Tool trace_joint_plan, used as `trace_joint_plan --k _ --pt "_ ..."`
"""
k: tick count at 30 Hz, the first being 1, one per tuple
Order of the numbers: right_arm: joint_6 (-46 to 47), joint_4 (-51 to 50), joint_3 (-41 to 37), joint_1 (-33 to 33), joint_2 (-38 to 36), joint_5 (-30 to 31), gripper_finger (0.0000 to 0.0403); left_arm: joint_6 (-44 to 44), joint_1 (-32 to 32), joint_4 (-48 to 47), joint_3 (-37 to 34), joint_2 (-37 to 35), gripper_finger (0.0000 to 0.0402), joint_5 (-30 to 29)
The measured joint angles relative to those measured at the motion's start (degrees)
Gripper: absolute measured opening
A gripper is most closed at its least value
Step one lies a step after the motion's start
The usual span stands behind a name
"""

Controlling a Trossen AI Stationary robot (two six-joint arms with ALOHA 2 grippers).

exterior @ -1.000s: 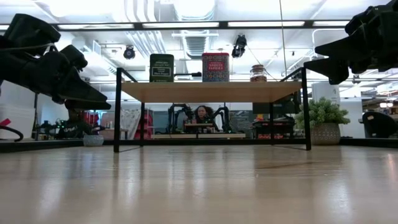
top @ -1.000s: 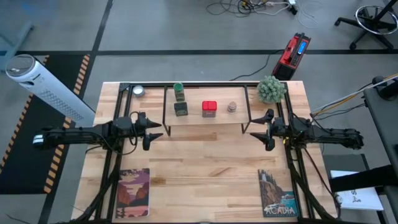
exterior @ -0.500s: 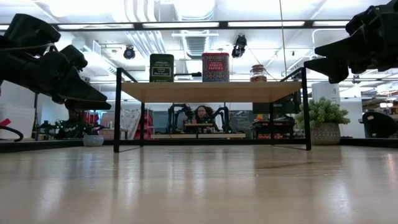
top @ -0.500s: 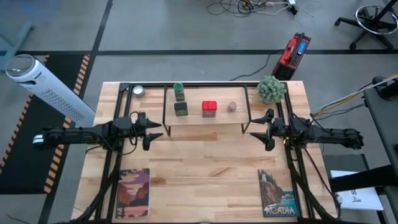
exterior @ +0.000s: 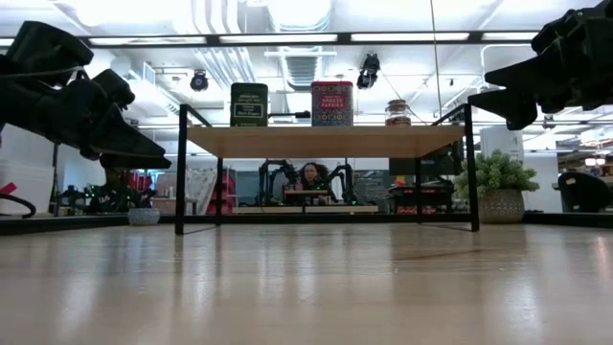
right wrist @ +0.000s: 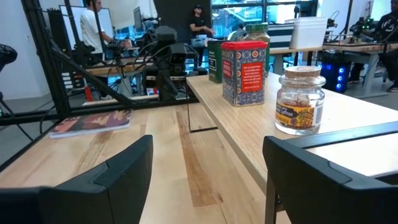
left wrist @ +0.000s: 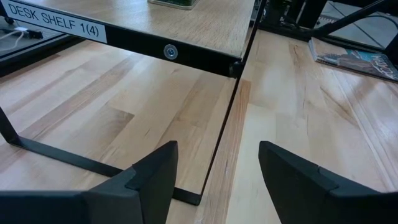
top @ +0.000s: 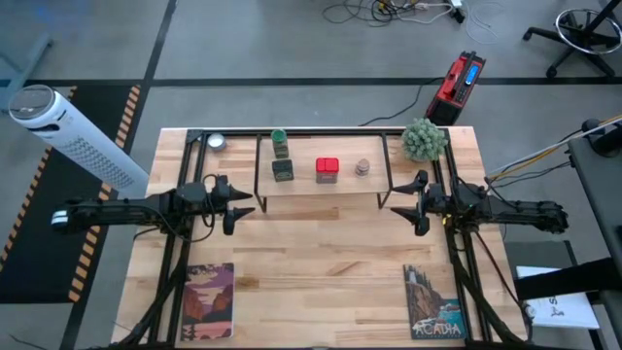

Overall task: Shelf spices
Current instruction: Remove the transparent seasoning bottle from the shelf

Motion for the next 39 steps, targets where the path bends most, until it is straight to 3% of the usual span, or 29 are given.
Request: trace_joint_plan --k 8,21,29,39 --pt "0.2 -0.4 0.0 0.0 0.0 -0.1 0.0265 -0.6 0.0 0.0 0.0 0.0 0.0220 -2.1" --pt "-0.4 -4.1 1.8 0.0 1.8 -0.1 0.0240 -7.8 0.0 2.9 1.1 0.0 0.0186 -1.9" --pt "2.2 -12.5 10.3 0.0 3.7 -1.0 0.0216 -6.4 0.0 -0.4 7.5 0.0 0.0168 0.1" --pt "2.5 -7.7 15.7 0.0 5.3 -1.5 0.0200 -3.2 0.0 -12.3 18.4 2.1 0.0158 1.0"
